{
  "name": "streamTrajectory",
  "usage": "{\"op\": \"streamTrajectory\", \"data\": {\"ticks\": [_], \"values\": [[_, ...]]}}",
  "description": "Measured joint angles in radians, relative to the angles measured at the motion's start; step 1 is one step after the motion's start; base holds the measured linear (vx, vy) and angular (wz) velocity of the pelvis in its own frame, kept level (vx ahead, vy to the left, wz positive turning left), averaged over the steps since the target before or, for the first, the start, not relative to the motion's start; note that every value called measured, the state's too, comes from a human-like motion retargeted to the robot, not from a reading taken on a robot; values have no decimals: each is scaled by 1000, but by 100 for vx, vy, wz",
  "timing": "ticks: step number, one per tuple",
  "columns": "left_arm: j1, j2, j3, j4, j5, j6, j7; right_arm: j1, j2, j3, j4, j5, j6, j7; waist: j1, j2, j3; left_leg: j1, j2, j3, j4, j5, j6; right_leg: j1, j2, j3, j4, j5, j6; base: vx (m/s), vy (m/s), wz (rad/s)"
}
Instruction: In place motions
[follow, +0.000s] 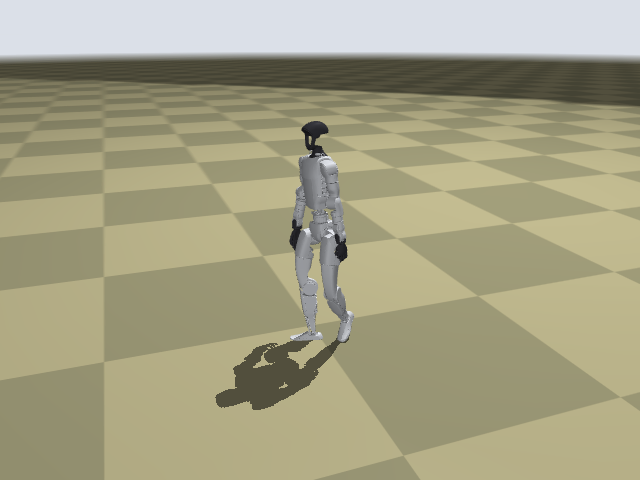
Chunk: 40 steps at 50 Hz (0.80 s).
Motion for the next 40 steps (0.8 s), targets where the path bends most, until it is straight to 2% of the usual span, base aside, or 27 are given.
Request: {"op": "streamTrajectory", "data": {"ticks": [5,9,13,15,17,18,20,22,25,27,35,40], "values": [[38,-15,0,65,27,11,17,-54,1,59,-131,-20,-32,39,-9,10,16,-60,-8,-35,-52,-106,-12,5,-8,60,-26,34,12,-8,15,-138],[35,-9,-34,71,68,22,22,-52,0,45,-197,4,-50,47,-19,56,28,-114,-49,-166,-191,-158,-51,17,32,88,-56,71,0,-5,9,-84],[13,5,-59,30,82,26,15,-37,-12,-6,-155,57,-46,32,35,131,56,-101,-100,-391,-457,-98,-123,56,139,136,-78,91,-12,10,4,-111],[10,6,-61,-5,77,21,9,-26,-23,-38,-89,72,-27,30,40,159,41,-104,-107,-436,-563,62,-43,72,170,145,-87,93,-4,30,-3,-41],[2,9,-58,-37,62,18,-4,-20,-34,-68,-5,74,6,27,-9,189,8,-113,-91,-506,-574,35,-103,69,187,121,-91,94,4,26,-10,52],[-10,12,-57,-49,55,18,-11,-16,-35,-85,33,77,29,18,-28,194,2,-114,-58,-442,-582,53,-126,69,190,111,-92,96,4,14,-13,74],[-49,20,-61,-71,46,23,-17,-5,-34,-122,103,113,70,-28,-61,190,9,-91,-74,-487,-625,88,-120,85,191,83,-93,96,-1,7,-13,87],[-81,27,-79,-100,40,19,-22,19,-47,-147,174,175,72,-65,-70,172,15,-70,-88,-506,-641,98,-117,104,179,61,-90,94,-1,13,-11,56],[-100,24,-117,-146,36,1,-37,82,-71,-159,242,210,74,-42,-29,157,-9,-58,-103,-504,-649,93,-105,112,176,75,-86,93,6,27,-13,0],[-104,17,-131,-163,36,-12,-38,116,-69,-157,254,163,94,-21,-28,146,-25,-61,-108,-508,-647,88,-101,110,167,71,-80,92,14,22,-13,12],[-101,0,-184,-107,73,-6,-63,139,-42,-99,174,-31,74,-1,-72,126,-5,-20,-107,-459,-651,62,-73,97,169,163,-33,100,22,9,-6,-31],[-71,-16,-177,-48,123,6,-57,62,-8,-46,67,-72,52,47,-134,141,0,-19,-74,-352,-684,53,-73,7,191,262,10,136,11,-21,11,-113]]}}
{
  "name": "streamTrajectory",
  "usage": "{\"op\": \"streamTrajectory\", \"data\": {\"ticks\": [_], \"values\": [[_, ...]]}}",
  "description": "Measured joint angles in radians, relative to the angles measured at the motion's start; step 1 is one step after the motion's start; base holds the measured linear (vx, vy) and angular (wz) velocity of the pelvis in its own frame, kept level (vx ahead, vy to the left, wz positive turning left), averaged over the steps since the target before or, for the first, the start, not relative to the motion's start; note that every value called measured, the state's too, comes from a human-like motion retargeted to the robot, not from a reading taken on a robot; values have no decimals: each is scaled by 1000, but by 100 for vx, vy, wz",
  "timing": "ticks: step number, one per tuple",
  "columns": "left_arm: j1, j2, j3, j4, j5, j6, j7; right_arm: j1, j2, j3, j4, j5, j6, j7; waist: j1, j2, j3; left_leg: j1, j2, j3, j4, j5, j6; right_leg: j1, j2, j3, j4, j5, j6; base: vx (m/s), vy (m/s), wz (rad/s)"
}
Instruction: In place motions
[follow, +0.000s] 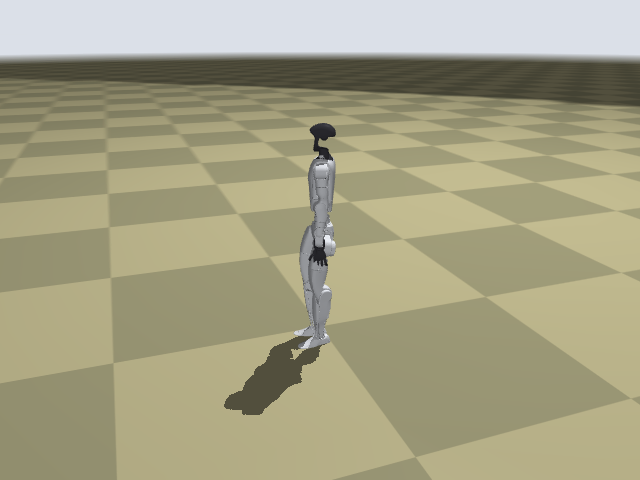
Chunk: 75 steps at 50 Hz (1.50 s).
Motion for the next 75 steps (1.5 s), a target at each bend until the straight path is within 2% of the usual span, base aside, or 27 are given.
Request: {"op": "streamTrajectory", "data": {"ticks": [5,8,10,14,16,18,20,22,25,29,32,37,40,42,44,47,50,52,53,55,57,58,61,65,67,72,75], "values": [[33,-2,40,47,-16,-8,20,-108,71,133,-173,37,-31,50,-59,9,53,7,62,229,-21,-43,-12,-105,102,190,37,-19,-64,-41,28,-241],[55,12,60,84,-5,6,10,-153,110,229,-255,37,-73,84,-90,28,73,13,113,388,-31,-63,-29,-136,132,167,39,-100,-130,-36,36,-288],[62,21,66,112,10,24,17,-167,124,279,-294,22,-98,98,-95,50,79,17,152,494,-37,-75,-46,-131,110,14,32,-187,-181,-32,41,-291],[52,48,71,128,45,57,41,-155,106,325,-334,-27,-131,105,-15,56,64,30,188,676,-41,-104,-74,-41,-34,-501,63,-335,-130,-19,34,-306],[53,61,76,112,58,55,51,-136,87,323,-315,-49,-134,88,24,45,46,40,188,732,-36,-122,-85,16,-92,-707,72,-340,-89,-6,26,-242],[58,73,88,90,62,48,59,-119,69,299,-260,-73,-119,61,42,16,29,57,165,760,-30,-138,-93,55,-136,-790,53,-260,-34,0,21,-153],[62,82,102,72,53,42,65,-111,58,266,-184,-88,-91,33,45,-19,16,75,132,769,-24,-151,-97,62,-156,-761,9,-150,6,-7,22,-112],[53,90,129,65,20,39,74,-111,46,209,-68,-82,-38,3,47,-26,0,88,136,804,-18,-153,-108,32,-116,-638,-25,-165,-60,-12,18,-114],[28,88,149,68,-35,39,86,-104,19,119,52,-16,25,-30,15,-19,-9,95,149,814,-4,-150,-114,58,-87,-685,-94,-126,-93,-22,16,-57],[-12,86,155,50,-71,41,49,-69,-29,10,123,114,33,-56,-41,11,-24,108,175,841,3,-147,-134,41,-58,-605,-91,-148,-71,-16,13,-32],[-18,76,152,-2,-59,28,24,-30,-50,-49,140,193,27,-94,-50,18,-46,117,191,872,20,-139,-144,30,-47,-590,-87,-161,-79,-16,8,-55],[-12,75,123,-56,-72,-7,22,-1,-54,-78,173,271,4,-181,-44,-37,-60,162,220,901,134,-90,-114,39,-71,-508,-86,-188,-75,-18,7,-71],[3,78,130,-57,-63,-8,22,-3,-36,-60,178,244,11,-149,-27,-123,-89,145,243,865,315,-70,6,38,-148,-442,-88,-188,-75,-17,7,-111],[10,80,132,-37,-70,-8,26,-10,-19,-54,159,195,17,-104,-26,-155,-101,66,293,730,504,-103,89,36,-174,-411,-95,-179,-81,-15,7,-107],[13,75,134,-3,-76,-4,22,-16,-3,-43,125,146,16,-58,-9,-152,-100,-11,303,562,604,-115,75,33,-161,-382,-104,-165,-93,-26,10,-145],[14,51,134,42,-89,-12,15,-31,19,-16,57,90,5,-5,-17,-121,-81,-100,227,265,622,-166,-14,35,-140,-375,-106,-148,-104,-28,17,-86],[18,23,127,41,-121,-31,41,-52,35,21,-11,50,-18,20,-91,-70,-58,-134,221,122,586,-260,-84,43,-123,-419,-104,-139,-106,-24,17,-26],[25,11,120,32,-114,-31,46,-58,45,56,-48,33,-32,26,-48,-54,-38,-117,148,141,451,-257,-68,45,-93,-343,-104,-126,-111,-14,12,-247],[27,8,115,26,-100,-25,38,-61,50,71,-64,27,-38,28,20,-53,-23,-97,115,213,358,-228,-52,43,-69,-257,-102,-116,-117,-7,9,-335],[31,15,84,17,-58,-14,11,-62,60,88,-85,25,-40,23,61,-26,-6,-79,103,261,221,-150,-37,53,-26,-197,-100,-109,-121,-2,6,-205],[43,32,45,3,-13,-15,-16,-64,65,109,-87,38,-38,13,31,12,-12,-81,75,157,177,-103,10,58,7,-202,-106,-107,-122,1,1,-5],[47,42,28,-8,8,-17,-26,-69,68,121,-88,42,-38,10,5,33,-17,-68,127,231,178,-99,-26,49,20,-219,-105,-107,-123,-7,-2,20],[66,80,-6,-71,91,-40,-42,-86,79,163,-83,58,-37,3,5,42,-3,-72,143,253,174,-73,-54,40,26,-198,-96,-101,-133,-12,-4,-25],[117,140,-72,-163,202,-93,19,-110,68,232,-56,85,-41,21,53,21,18,-46,123,279,148,-60,-44,47,10,-195,-78,-106,-151,-4,-6,1],[141,140,-73,-181,236,-85,60,-121,56,264,-45,56,-43,41,90,4,24,-46,104,270,137,-48,-35,51,-6,-200,-75,-111,-154,0,-8,36],[162,84,-18,-147,222,-55,69,-133,29,282,-25,-43,-45,34,137,-30,38,-72,57,208,124,-50,-36,79,-48,-309,-82,-138,-133,6,-19,150],[162,37,57,-89,148,-32,55,-124,12,260,0,-38,-43,25,164,-52,39,-54,50,287,104,-113,-36,99,-78,-399,-77,-164,-107,27,-29,231]]}}
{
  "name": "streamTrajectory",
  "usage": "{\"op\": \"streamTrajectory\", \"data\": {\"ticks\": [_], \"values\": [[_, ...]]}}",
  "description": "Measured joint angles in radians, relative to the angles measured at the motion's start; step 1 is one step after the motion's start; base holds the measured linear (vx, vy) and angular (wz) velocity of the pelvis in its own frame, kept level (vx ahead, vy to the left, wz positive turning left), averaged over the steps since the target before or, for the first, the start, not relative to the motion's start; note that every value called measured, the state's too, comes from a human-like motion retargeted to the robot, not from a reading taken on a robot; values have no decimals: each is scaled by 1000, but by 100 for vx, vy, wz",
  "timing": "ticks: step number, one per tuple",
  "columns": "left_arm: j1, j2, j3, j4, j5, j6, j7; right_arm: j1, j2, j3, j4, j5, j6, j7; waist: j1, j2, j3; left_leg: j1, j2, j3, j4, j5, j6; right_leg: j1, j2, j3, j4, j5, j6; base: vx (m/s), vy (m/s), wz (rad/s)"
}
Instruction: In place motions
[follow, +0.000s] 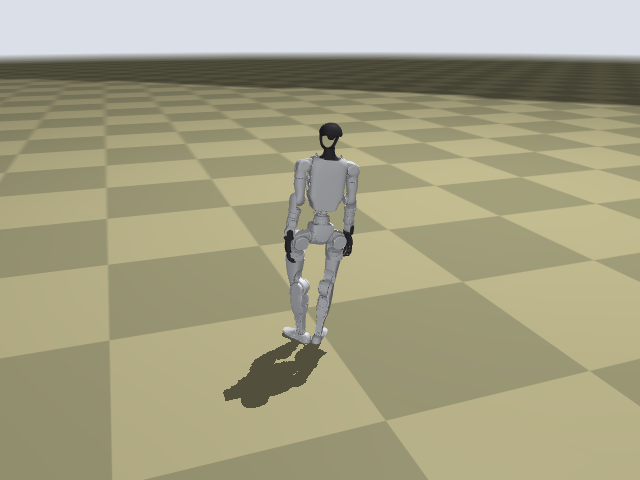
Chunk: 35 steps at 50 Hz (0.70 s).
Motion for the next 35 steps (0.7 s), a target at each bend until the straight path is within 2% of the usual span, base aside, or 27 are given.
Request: {"op": "streamTrajectory", "data": {"ticks": [3,8,10,13,15,20,24,25,27,28,30,32,33,35], "values": [[-24,-32,105,97,-141,19,-20,8,-8,-47,38,19,16,10,-12,-20,-10,9,12,73,9,-59,-11,25,-28,-136,2,-25,34,27,-32,284],[-21,-33,236,193,-324,39,-18,43,-7,-109,73,49,34,-3,-17,-74,-42,97,73,461,23,-103,-23,66,-55,-297,-10,-42,89,40,-37,242],[-15,-16,265,224,-354,39,3,56,-2,-122,80,50,32,-10,-13,-90,-53,82,75,390,24,-76,-39,85,-52,-344,-8,-45,110,50,-36,182],[13,0,271,245,-341,38,33,67,2,-130,91,30,33,-12,10,-111,-73,100,74,446,-19,27,-27,103,-54,-392,5,-38,129,45,-28,111],[29,2,267,250,-317,41,40,67,1,-131,95,17,36,-11,28,-118,-77,93,47,371,-40,22,-13,117,-54,-411,14,-32,136,44,-18,40],[66,-37,321,243,-249,40,35,51,3,-130,73,-18,39,-14,87,-121,-94,103,18,322,-79,4,-11,145,-63,-417,55,-3,155,43,-14,1],[58,-49,345,241,-280,45,26,62,10,-146,5,-1,17,-2,58,-78,-117,89,27,246,-91,-16,2,158,-80,-435,151,70,147,37,-20,59],[45,-45,345,240,-290,48,27,65,12,-151,-16,12,10,2,47,-61,-115,88,39,229,-92,-17,3,156,-89,-424,197,100,137,32,-22,-9],[13,-31,326,223,-295,55,31,71,14,-167,-45,45,-1,4,120,-26,-99,75,61,294,-117,3,39,88,-136,-261,373,150,72,27,-19,-9],[-2,-22,306,207,-292,58,36,74,15,-180,-54,61,-4,1,74,-1,-96,66,79,237,-110,6,40,62,-157,-230,460,169,51,24,-21,245],[-36,-3,266,167,-281,58,40,77,16,-197,-58,98,-5,-8,-77,31,-94,45,102,75,-81,3,19,8,-177,-159,582,182,117,21,-28,389],[-73,17,233,116,-271,52,39,74,18,-195,-46,132,0,-12,-85,39,-77,33,95,61,-94,24,43,-96,-83,87,639,167,187,10,-33,200],[-93,27,212,93,-270,46,35,74,19,-198,-39,140,3,-11,-100,45,-70,25,99,32,-92,31,45,-116,-40,152,641,160,212,7,-35,173],[-134,48,173,52,-269,33,18,74,19,-200,-25,139,8,-6,-121,53,-57,8,108,-4,-84,43,45,-141,2,206,631,138,225,4,-34,185]]}}
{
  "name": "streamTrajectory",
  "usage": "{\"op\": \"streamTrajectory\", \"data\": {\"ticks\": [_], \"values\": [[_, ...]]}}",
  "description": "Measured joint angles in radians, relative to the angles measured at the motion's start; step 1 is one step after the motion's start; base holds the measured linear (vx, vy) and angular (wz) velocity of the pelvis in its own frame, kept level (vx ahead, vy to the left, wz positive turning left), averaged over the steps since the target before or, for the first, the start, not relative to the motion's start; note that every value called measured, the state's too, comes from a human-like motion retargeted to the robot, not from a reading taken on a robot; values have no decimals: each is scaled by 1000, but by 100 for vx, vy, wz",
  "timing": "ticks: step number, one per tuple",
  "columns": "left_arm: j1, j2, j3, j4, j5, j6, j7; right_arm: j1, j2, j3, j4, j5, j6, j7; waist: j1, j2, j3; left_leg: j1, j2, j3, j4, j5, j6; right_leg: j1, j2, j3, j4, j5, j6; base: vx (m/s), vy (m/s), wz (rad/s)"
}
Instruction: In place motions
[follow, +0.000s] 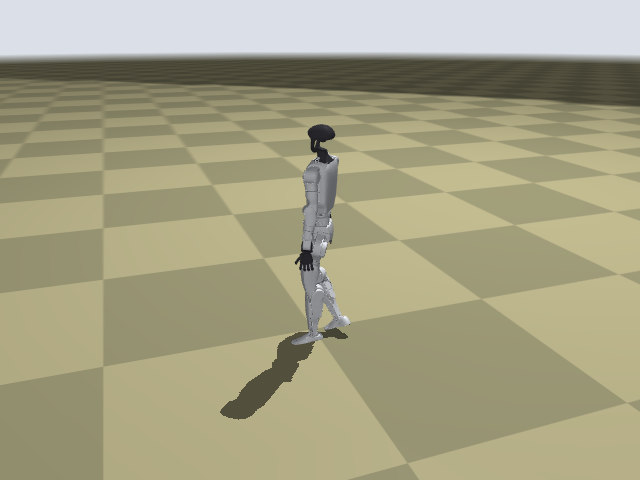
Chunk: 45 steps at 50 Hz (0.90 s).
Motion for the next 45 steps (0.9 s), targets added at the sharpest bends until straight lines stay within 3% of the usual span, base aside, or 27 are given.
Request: {"op": "streamTrajectory", "data": {"ticks": [4,8,12,13,15,17,23,25,27,30,32,35,40,42,45], "values": [[-71,22,-54,-64,6,-14,-39,16,-1,20,22,-49,-2,7,-50,2,18,-37,-12,-134,14,26,2,-37,65,58,-116,-85,-2,6,-37,183],[-100,7,-79,-107,10,-30,-65,35,-2,29,37,-117,0,7,-65,-44,29,-20,-89,-230,-8,52,7,-39,99,142,-336,-164,-4,6,-28,149],[-84,-13,-91,-93,14,-46,-57,56,-1,40,31,-158,-6,7,-42,-96,31,9,-150,-262,-8,52,5,-1,74,110,-497,-97,-144,5,-15,60],[-78,-11,-91,-80,28,-42,-61,53,0,39,30,-166,-10,6,0,-114,24,10,-158,-231,-8,47,3,7,41,87,-484,-97,-124,-2,-9,-11],[-52,-19,-108,-56,69,-23,-62,55,3,14,22,-188,-13,-6,-31,-114,30,14,-178,-296,5,46,7,24,45,28,-498,-107,-126,-5,-8,80],[-24,-32,-105,-26,97,-9,-38,52,5,2,3,-206,-18,-21,12,-119,34,24,-173,-265,20,28,4,30,40,84,-490,-117,-89,-5,-1,-2],[67,-37,-82,26,129,-9,2,49,8,7,-29,-203,-41,-63,-8,-147,9,-11,-190,-255,159,-31,-6,22,7,140,-506,-111,-73,-8,3,-29],[79,-37,-84,41,134,-7,10,51,8,3,-34,-199,-45,-60,24,-162,9,-35,-204,-321,209,-19,0,7,-9,190,-496,-99,-64,-14,11,-144],[75,-35,-91,63,132,-3,12,51,9,-6,-38,-202,-43,-51,56,-171,8,-69,-255,-508,246,-3,21,-17,0,250,-488,-87,-69,-15,11,-162],[68,-36,-90,82,117,1,3,48,13,3,-40,-200,-37,-56,71,-165,18,-49,-294,-744,232,13,-5,-41,31,317,-480,-64,-82,-23,11,-208],[59,-34,-91,89,96,0,-1,36,17,13,-46,-200,-35,-48,78,-165,37,-46,-258,-667,219,-10,-16,-60,61,399,-475,-34,-85,-34,12,-261],[47,-26,-107,95,76,-2,4,15,24,19,-74,-213,-38,-21,-16,-121,48,-13,-199,-559,147,-44,29,-89,120,432,-493,16,-103,-48,21,-178],[47,19,-135,90,111,1,-18,-26,25,91,-105,-168,-53,-11,-177,-68,62,3,-96,-314,97,-68,-6,-174,193,482,-496,12,-148,-53,45,-269],[60,40,-133,84,146,5,-19,-43,20,102,-99,-150,-50,-9,-194,-49,73,27,-62,-175,82,-87,-10,-195,195,399,-489,-42,-210,-45,55,-365],[87,59,-124,77,181,18,-10,-61,3,96,-82,-137,-32,3,-188,-16,67,55,-9,55,70,-120,-32,-200,129,105,-480,-168,-281,-46,62,-400]]}}
